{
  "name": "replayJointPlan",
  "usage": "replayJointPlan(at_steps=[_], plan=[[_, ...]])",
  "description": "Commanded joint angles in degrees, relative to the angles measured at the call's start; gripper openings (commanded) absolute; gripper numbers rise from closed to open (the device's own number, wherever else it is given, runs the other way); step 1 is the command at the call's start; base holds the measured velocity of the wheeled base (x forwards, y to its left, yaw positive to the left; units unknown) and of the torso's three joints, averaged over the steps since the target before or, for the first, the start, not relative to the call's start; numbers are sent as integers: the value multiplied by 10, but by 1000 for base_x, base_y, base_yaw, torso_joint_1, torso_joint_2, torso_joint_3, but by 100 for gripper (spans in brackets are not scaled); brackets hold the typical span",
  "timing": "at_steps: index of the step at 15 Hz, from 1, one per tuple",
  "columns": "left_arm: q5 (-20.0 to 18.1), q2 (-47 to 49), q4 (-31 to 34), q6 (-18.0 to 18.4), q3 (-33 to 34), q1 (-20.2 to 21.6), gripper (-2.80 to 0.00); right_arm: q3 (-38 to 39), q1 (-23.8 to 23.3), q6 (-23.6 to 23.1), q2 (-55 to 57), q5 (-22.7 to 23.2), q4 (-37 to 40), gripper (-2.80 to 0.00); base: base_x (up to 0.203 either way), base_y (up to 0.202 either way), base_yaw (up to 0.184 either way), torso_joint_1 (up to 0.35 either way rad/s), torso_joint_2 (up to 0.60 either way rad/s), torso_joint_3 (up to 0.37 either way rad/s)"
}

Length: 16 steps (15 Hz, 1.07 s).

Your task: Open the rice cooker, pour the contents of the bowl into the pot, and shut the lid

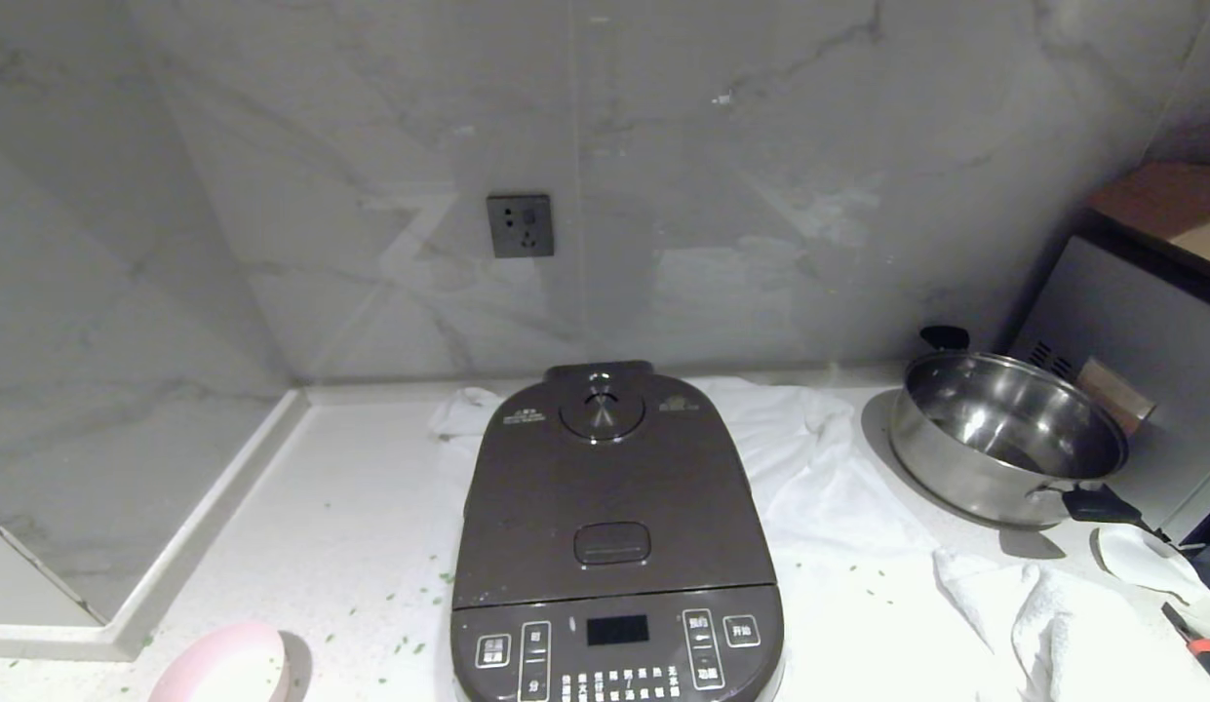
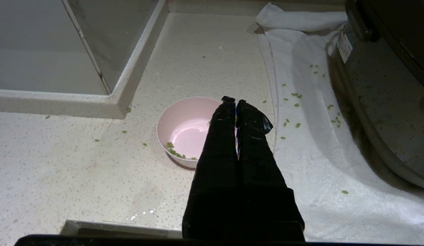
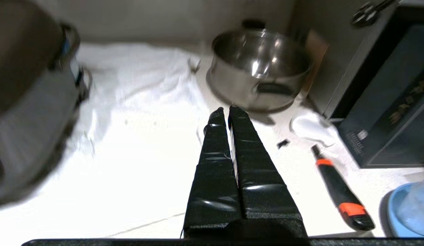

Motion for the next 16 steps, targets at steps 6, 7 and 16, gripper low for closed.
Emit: replayJointPlan(at_steps=[6,7,16], plan=[[0,-1,1,0,0,1,-280,134,1,9,-10,58,-118,-280,0,0,0,0,0,0],[0,-1,1,0,0,0,-280,134,1,11,-10,58,-118,-280,0,0,0,0,0,0],[0,-1,0,1,0,1,-280,134,1,26,-10,56,-117,-280,0,0,0,0,0,0]])
